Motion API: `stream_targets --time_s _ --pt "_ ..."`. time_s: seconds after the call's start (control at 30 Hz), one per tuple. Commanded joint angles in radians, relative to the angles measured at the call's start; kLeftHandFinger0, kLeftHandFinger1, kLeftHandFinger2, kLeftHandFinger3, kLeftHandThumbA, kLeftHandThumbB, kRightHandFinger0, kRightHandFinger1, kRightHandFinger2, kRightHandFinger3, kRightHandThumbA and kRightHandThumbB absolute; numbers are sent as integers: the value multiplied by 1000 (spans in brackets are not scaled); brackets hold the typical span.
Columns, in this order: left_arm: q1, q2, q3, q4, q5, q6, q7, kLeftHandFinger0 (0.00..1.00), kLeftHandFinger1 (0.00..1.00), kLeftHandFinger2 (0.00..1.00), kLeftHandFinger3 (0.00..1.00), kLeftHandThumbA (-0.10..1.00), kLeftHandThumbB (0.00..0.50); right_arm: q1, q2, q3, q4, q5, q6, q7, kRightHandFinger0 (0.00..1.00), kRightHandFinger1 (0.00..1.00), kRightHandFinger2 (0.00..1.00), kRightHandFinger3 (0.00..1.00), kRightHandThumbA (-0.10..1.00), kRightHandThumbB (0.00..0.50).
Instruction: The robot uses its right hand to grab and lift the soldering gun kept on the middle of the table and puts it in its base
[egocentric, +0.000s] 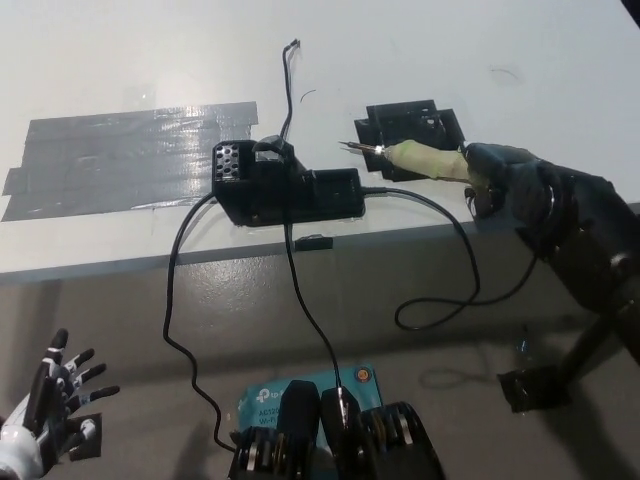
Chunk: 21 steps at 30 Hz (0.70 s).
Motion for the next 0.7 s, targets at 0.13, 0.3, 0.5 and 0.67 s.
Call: stream_targets --time_s 0.13,0.3,0.5,0.67 --pt "-1 8 12 -33 -7 -44 -20 704 778 1000 1000 1000 297 -25 -21 6 -36 -17 -1 31 1000 1000 1000 1000 518 354" --pt "10 -3 7 -52 -1 -35 -11 670 770 989 1000 1000 296 35 -55 -13 -125 -10 46 58 1000 1000 1000 1000 491 347" --pt "7 -11 3 -42 -5 -49 -23 694 781 988 1000 1000 311 -18 -18 36 -23 -14 127 223 1000 1000 1000 1000 396 500" --pt "16 -9 0 -50 -6 -54 -33 712 809 1000 1000 1000 322 -68 19 52 90 17 108 335 1000 1000 1000 1000 274 500"
